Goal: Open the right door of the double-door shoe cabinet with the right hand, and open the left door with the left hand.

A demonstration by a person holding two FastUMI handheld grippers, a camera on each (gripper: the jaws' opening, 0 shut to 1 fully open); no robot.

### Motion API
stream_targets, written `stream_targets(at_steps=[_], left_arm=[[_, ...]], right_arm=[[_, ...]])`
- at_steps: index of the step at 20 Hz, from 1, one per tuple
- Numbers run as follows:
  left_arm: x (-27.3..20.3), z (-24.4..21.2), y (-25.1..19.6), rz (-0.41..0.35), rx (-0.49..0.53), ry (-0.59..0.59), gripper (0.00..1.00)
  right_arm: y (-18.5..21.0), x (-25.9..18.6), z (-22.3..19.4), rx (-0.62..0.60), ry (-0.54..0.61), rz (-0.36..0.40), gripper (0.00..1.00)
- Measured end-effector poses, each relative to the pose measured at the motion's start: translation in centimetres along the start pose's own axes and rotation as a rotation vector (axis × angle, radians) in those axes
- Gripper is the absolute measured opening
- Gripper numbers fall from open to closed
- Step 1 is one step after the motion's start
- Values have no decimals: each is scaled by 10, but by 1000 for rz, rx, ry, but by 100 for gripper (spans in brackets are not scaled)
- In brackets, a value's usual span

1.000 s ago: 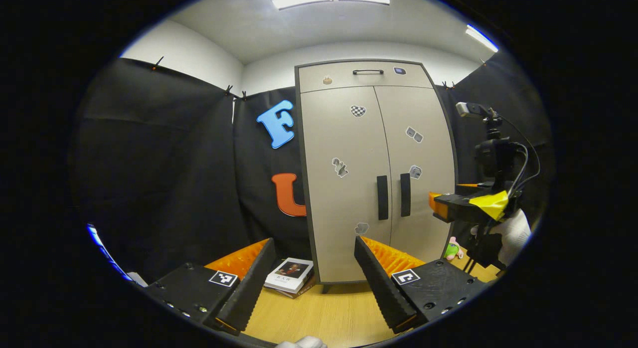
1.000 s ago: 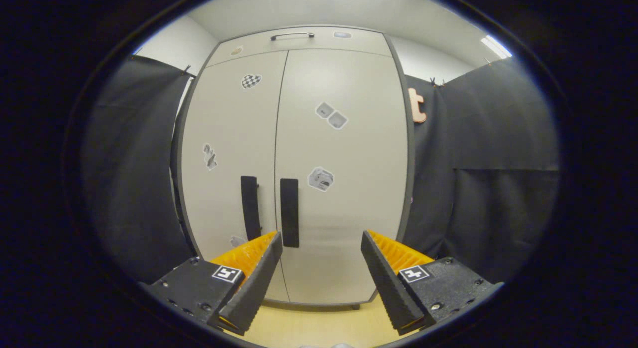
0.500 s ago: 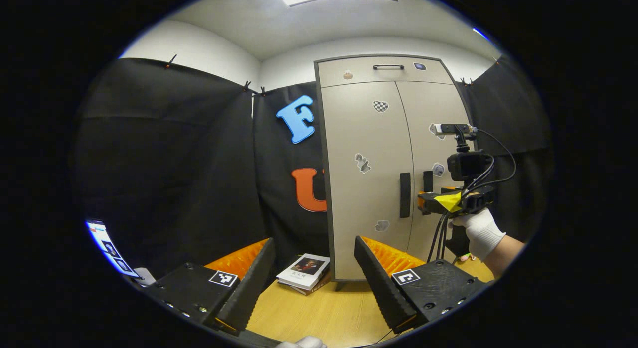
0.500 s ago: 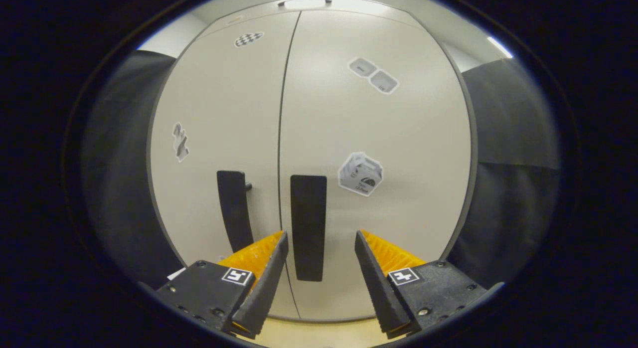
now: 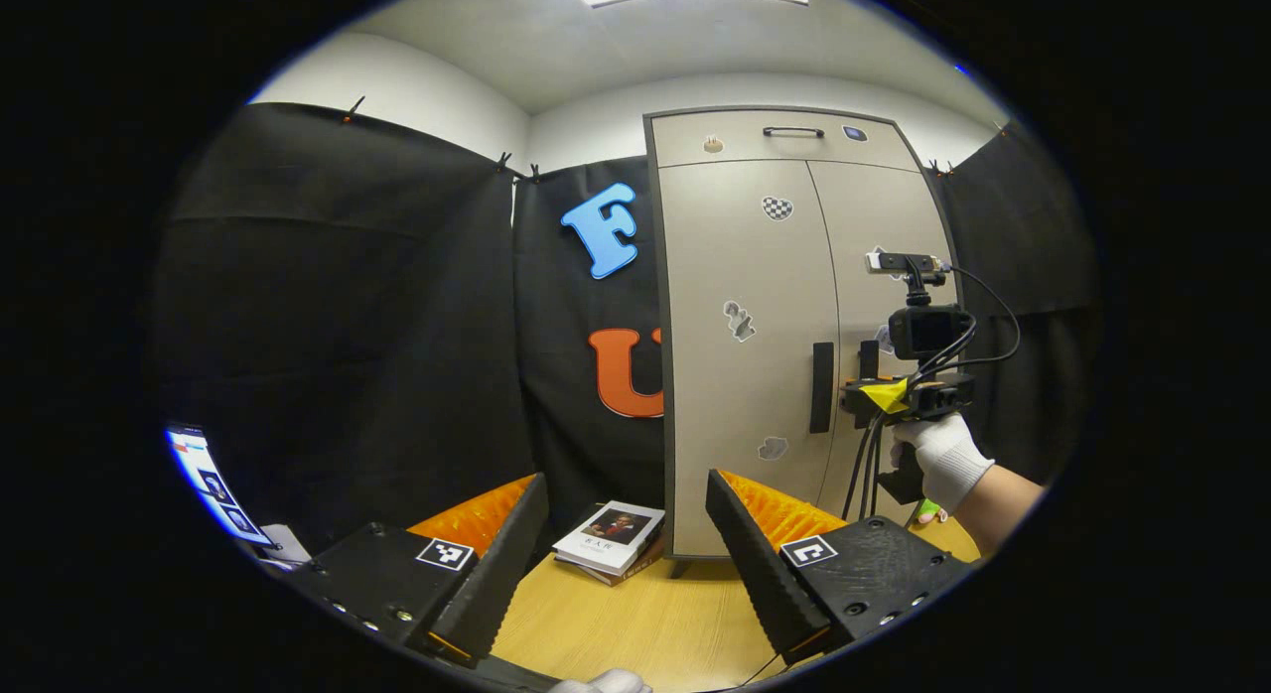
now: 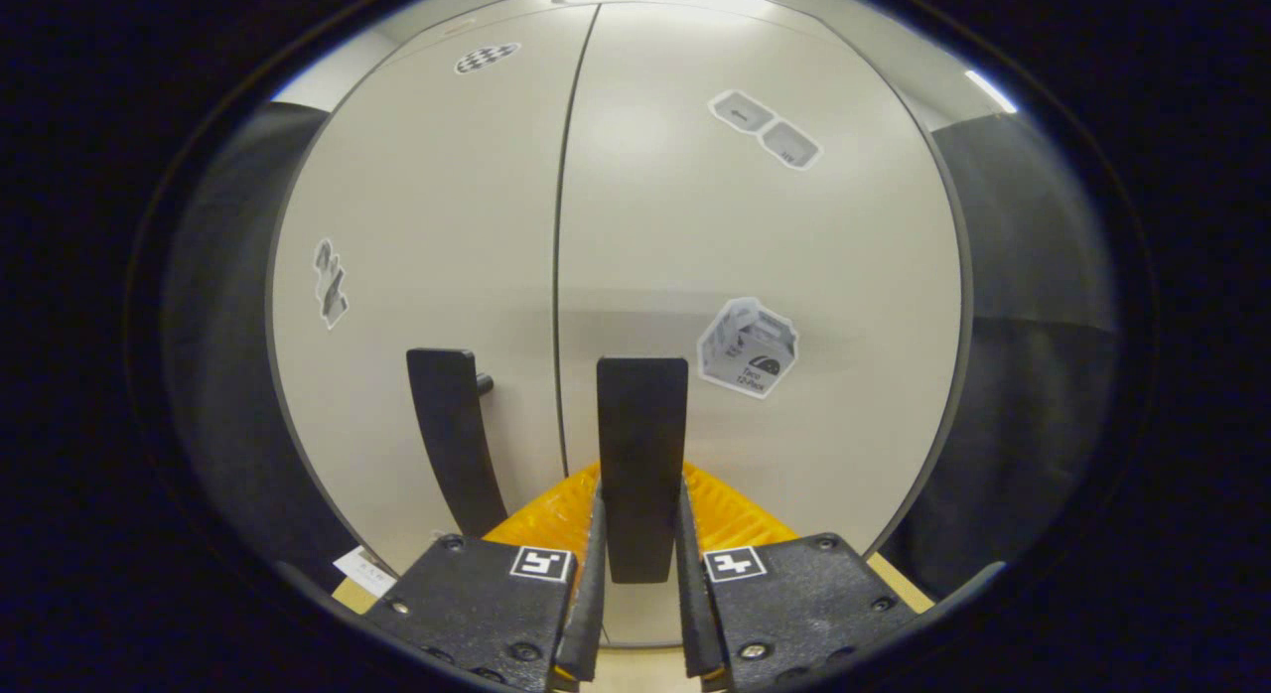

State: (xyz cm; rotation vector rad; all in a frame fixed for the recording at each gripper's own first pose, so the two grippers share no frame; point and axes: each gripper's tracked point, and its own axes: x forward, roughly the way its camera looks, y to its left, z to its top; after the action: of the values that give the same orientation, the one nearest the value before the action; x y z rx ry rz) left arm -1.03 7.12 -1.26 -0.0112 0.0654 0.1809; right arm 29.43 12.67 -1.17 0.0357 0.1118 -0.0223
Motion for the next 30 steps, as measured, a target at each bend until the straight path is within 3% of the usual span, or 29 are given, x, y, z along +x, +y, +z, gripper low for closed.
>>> stream_targets(at_steps=[5, 13, 30], left_arm=[[-2, -8, 9, -40, -15, 0, 96], [-6, -15, 13, -91, -18, -16, 96], [-27, -17, -47, -131, -9, -11, 96]], right_arm=[[0, -7, -2, 14, 19, 11, 26], [-19, -63, -11, 2, 12, 34, 20], [-79, -136, -28, 16, 12, 96, 14]])
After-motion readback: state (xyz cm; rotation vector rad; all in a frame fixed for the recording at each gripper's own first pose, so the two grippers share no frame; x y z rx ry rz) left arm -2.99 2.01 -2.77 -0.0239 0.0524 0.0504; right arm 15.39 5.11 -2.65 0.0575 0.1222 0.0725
